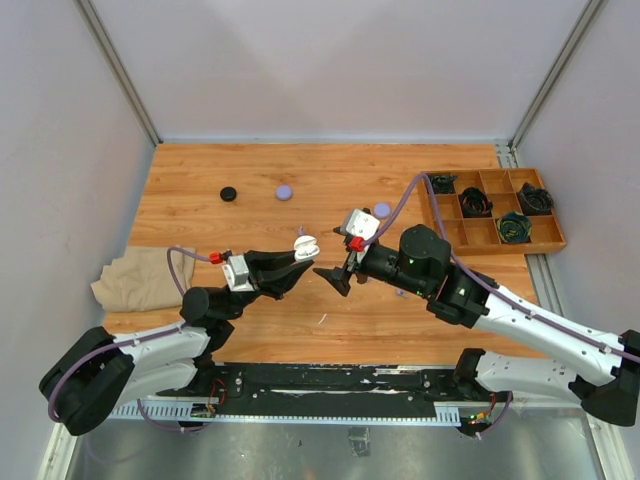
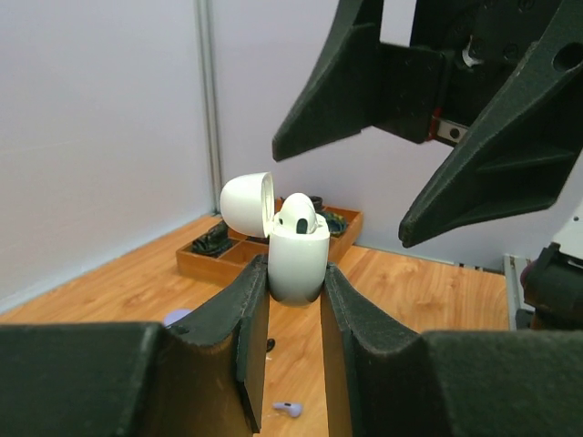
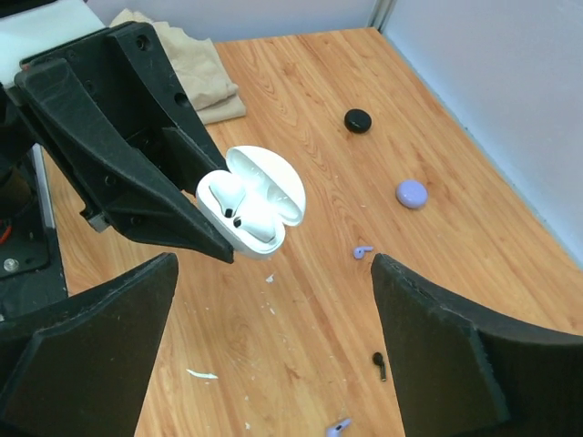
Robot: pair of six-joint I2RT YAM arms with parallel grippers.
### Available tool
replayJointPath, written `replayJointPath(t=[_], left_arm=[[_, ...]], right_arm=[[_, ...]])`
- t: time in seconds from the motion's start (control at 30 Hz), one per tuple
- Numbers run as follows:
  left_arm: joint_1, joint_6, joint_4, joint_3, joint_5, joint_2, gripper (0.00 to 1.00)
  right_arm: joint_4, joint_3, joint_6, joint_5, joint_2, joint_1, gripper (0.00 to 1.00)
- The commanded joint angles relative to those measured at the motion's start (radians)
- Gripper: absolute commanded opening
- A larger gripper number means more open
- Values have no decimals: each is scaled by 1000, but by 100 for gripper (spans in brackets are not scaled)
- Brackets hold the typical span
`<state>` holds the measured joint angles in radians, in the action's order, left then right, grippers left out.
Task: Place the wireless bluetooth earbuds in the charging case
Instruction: Place the earbud in the charging case.
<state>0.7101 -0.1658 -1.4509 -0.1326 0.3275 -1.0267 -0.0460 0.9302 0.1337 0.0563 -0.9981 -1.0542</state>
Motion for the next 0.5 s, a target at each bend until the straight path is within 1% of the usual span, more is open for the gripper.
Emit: replayJointPath(t=[0.0, 0.07, 0.23, 0.47], left_arm=[[3, 45, 36, -5, 83, 24, 0], [4, 58, 67, -20, 115, 30, 0], [3, 92, 134, -51, 190, 42, 0], [3, 84, 134, -85, 251, 9, 0]], right_arm=[[131, 63, 104, 135, 15, 48, 94], [171, 75, 125, 217, 11, 78, 99], [224, 104, 154, 395, -18, 145, 99], [260, 143, 173, 507, -90, 169, 99]])
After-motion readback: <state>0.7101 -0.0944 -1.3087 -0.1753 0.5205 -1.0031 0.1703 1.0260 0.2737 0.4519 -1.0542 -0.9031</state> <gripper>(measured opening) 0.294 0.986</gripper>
